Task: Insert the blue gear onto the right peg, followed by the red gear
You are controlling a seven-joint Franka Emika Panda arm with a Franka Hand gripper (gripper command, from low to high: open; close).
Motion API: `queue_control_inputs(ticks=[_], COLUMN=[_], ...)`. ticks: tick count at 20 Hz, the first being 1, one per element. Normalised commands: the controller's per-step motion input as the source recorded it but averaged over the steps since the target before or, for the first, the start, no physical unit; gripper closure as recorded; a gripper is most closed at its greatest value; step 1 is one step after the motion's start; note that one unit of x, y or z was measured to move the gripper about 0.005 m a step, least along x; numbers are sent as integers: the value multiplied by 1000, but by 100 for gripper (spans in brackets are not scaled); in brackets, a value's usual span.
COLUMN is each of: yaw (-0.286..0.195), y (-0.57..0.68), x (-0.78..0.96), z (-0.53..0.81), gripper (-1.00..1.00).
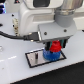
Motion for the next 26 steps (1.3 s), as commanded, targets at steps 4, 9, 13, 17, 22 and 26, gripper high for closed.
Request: queue_control_inputs(ticks=[4,9,13,17,22,26], yaw=[0,0,0,0,0,0], y=[-37,15,1,-1,-85,-55], x=[98,16,-45,17,222,250], z=[25,107,421,315,-72,-72], gripper=[100,100,100,100,100,100])
